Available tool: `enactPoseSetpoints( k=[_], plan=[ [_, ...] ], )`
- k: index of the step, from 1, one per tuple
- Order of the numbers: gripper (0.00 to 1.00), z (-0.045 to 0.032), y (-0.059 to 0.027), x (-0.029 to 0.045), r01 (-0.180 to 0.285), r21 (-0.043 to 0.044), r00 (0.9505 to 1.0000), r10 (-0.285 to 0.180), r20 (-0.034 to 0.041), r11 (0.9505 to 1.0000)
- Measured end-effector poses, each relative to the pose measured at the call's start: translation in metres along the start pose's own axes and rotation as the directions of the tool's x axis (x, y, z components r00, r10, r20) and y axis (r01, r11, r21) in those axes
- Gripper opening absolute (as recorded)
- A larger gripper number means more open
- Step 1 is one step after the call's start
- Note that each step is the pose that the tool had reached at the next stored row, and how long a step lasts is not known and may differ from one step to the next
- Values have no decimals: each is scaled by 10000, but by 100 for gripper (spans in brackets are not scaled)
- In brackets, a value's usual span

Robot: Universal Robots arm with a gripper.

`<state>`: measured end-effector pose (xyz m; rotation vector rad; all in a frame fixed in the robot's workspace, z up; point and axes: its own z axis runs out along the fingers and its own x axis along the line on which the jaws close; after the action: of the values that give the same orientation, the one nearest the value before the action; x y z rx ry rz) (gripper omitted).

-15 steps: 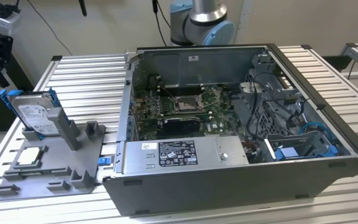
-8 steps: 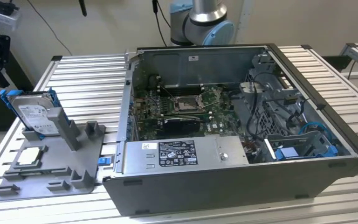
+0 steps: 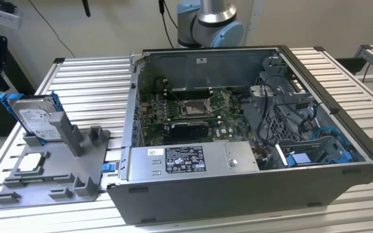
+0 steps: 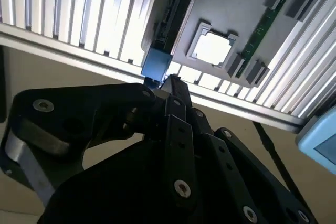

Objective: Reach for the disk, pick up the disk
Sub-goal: 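Pick up the disk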

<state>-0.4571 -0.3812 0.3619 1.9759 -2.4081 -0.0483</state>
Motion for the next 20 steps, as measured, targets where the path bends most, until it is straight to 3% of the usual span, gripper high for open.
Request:
enactPoseSetpoints(
  k=[4, 8, 14, 18, 20],
  plan=[
    [0, 0, 0, 0, 718, 0, 9974, -718, -29, 9974],
    [0, 0, 0, 0, 1448, -3, 9894, -1448, -59, 9895],
    [0, 0, 0, 0, 2496, -11, 9683, -2496, -101, 9683],
    [0, 1, 0, 0, 3160, -5, 9487, -3160, -130, 9488],
    [0, 4, -5, -2, 3230, 8, 9463, -3230, -120, 9464]
  ],
)
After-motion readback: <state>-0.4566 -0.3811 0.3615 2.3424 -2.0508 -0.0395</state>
